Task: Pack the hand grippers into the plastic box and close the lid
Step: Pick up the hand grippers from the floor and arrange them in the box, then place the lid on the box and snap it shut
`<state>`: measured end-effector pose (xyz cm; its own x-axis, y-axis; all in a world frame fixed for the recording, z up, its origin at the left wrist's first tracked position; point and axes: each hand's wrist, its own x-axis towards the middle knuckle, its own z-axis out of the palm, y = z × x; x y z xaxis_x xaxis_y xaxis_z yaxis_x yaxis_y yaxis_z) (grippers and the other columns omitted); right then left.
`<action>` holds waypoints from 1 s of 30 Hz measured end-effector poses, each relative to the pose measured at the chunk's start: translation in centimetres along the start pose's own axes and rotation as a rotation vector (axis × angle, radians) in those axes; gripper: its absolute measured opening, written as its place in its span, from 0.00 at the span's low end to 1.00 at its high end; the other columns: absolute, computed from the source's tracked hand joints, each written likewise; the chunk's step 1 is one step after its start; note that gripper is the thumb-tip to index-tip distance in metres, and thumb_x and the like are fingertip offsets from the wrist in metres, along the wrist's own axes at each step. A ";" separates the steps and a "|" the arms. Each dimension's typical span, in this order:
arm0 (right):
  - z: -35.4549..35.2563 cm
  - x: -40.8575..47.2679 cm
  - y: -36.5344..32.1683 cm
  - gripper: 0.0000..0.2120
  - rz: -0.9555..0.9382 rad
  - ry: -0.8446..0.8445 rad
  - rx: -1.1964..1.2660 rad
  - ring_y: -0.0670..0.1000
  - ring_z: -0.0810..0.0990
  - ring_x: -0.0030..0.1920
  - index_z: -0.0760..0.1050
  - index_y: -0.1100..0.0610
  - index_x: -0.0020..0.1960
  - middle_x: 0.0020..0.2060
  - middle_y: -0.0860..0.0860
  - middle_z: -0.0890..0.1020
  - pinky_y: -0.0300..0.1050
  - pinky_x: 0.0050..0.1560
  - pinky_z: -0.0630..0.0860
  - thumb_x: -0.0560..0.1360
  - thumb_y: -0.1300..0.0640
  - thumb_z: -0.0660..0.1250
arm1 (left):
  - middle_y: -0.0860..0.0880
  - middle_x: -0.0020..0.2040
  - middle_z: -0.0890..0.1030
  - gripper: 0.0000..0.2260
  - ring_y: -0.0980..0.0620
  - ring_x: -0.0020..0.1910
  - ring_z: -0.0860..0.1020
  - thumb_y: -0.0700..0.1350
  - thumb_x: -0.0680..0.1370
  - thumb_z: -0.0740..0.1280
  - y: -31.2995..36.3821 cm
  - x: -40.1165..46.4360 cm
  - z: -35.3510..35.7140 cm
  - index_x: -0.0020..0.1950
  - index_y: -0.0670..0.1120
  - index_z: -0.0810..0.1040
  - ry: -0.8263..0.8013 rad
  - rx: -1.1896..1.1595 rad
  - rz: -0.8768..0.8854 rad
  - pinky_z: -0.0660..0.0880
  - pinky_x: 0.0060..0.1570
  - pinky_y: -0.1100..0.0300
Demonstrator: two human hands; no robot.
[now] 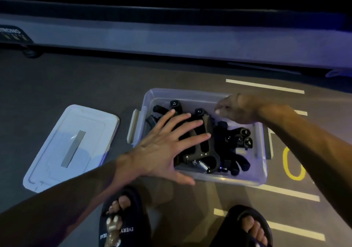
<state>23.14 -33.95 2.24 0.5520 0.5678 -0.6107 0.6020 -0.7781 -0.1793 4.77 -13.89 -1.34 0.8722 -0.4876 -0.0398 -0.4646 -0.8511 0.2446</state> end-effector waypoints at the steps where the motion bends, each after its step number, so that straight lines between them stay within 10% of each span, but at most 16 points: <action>1: -0.3 0.3 -0.1 0.20 -0.001 0.024 -0.012 0.55 0.73 0.68 0.71 0.50 0.71 0.70 0.51 0.74 0.46 0.68 0.66 0.82 0.46 0.55 | 0.50 0.82 0.57 0.49 0.44 0.81 0.53 0.80 0.66 0.63 -0.7 0.4 -0.2 0.81 0.58 0.58 0.027 0.006 -0.021 0.46 0.78 0.37; 10: -1.1 1.1 -1.8 0.20 -0.147 0.407 0.084 0.57 0.78 0.63 0.71 0.48 0.69 0.62 0.53 0.80 0.53 0.63 0.73 0.81 0.43 0.54 | 0.50 0.76 0.69 0.31 0.46 0.75 0.66 0.69 0.79 0.58 -4.0 -0.1 -1.0 0.78 0.55 0.68 0.279 -0.064 -0.179 0.59 0.75 0.43; 15: 1.0 -0.8 -6.8 0.32 -0.309 0.434 0.141 0.55 0.75 0.66 0.70 0.51 0.72 0.67 0.51 0.76 0.51 0.67 0.70 0.76 0.35 0.48 | 0.47 0.58 0.80 0.14 0.44 0.56 0.79 0.53 0.84 0.59 -10.5 -7.4 -0.2 0.63 0.48 0.78 0.549 -0.153 -0.770 0.73 0.57 0.49; 23: 6.0 -1.6 -13.0 0.22 -0.517 0.460 -0.217 0.52 0.77 0.55 0.75 0.49 0.62 0.55 0.46 0.78 0.50 0.51 0.75 0.73 0.39 0.65 | 0.41 0.68 0.76 0.28 0.37 0.64 0.76 0.55 0.77 0.71 -14.5 -20.3 5.0 0.74 0.49 0.70 -0.060 -0.186 -1.321 0.76 0.60 0.43; 30: 8.1 0.3 -13.4 0.12 -0.594 0.460 -0.207 0.52 0.79 0.47 0.77 0.50 0.54 0.46 0.46 0.80 0.48 0.46 0.76 0.76 0.46 0.60 | 0.41 0.64 0.76 0.26 0.39 0.60 0.78 0.52 0.77 0.72 -14.3 -21.9 6.7 0.72 0.49 0.70 -0.066 -0.137 -1.316 0.77 0.56 0.46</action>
<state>10.51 -25.52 -1.82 0.2601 0.9632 -0.0678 0.9420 -0.2686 -0.2013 -8.71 7.69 -10.43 0.6462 0.6690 -0.3671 0.7391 -0.6685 0.0826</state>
